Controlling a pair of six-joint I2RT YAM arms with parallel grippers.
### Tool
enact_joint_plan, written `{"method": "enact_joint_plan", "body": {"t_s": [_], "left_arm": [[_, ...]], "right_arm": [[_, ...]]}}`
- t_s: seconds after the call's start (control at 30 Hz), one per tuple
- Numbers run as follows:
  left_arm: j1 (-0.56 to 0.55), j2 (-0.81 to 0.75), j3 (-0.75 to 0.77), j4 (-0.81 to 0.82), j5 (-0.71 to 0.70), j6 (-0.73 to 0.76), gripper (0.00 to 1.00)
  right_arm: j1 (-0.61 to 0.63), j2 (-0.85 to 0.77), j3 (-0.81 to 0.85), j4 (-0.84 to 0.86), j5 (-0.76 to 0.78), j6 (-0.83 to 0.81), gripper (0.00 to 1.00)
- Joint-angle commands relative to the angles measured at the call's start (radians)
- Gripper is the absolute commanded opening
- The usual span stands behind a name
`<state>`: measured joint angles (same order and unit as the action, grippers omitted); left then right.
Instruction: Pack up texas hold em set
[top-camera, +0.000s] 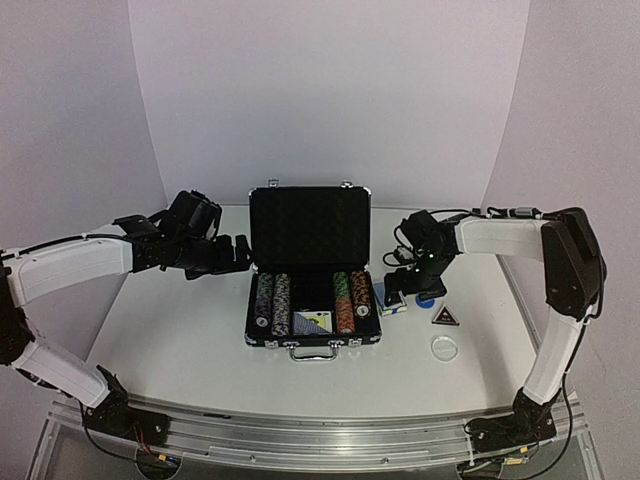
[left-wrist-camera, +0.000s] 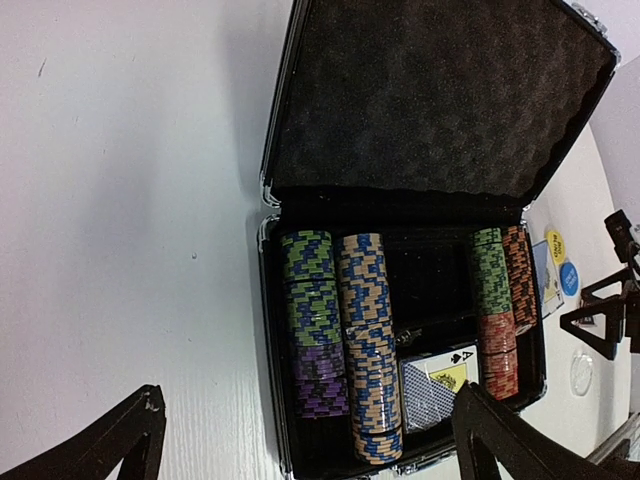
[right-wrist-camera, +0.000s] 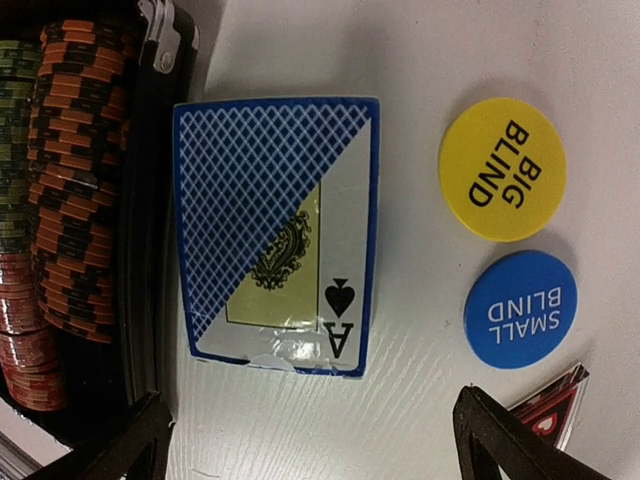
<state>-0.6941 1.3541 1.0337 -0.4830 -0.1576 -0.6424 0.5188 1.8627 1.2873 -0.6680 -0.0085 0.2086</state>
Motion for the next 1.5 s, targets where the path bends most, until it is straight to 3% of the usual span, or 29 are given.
{"method": "enact_joint_plan", "body": {"t_s": [0.0, 0.37, 0.63, 0.83, 1.2, 1.47], "left_arm": [[-0.001, -0.046, -0.013, -0.009, 0.001, -0.048, 1.00], [-0.001, -0.055, -0.033, -0.033, -0.018, -0.065, 1.00], [-0.001, -0.045, -0.035, -0.032, -0.013, -0.066, 1.00], [-0.001, -0.039, -0.034, -0.035, -0.004, -0.065, 1.00], [-0.001, -0.051, -0.041, -0.031, -0.007, -0.054, 1.00], [-0.001, -0.062, -0.028, 0.008, 0.057, -0.023, 1.00]], "right_arm": [[-0.002, 0.026, 0.005, 0.070, -0.068, -0.117, 0.95], [-0.001, 0.092, -0.020, 0.117, 0.008, -0.139, 0.95], [0.000, 0.098, -0.077, 0.262, -0.020, -0.137, 0.93], [0.008, 0.110, -0.089, 0.304, 0.053, -0.134, 0.90], [0.030, 0.108, -0.115, 0.320, 0.090, -0.137, 0.63], [0.031, -0.054, -0.174, 0.320, 0.096, -0.172, 0.36]]}}
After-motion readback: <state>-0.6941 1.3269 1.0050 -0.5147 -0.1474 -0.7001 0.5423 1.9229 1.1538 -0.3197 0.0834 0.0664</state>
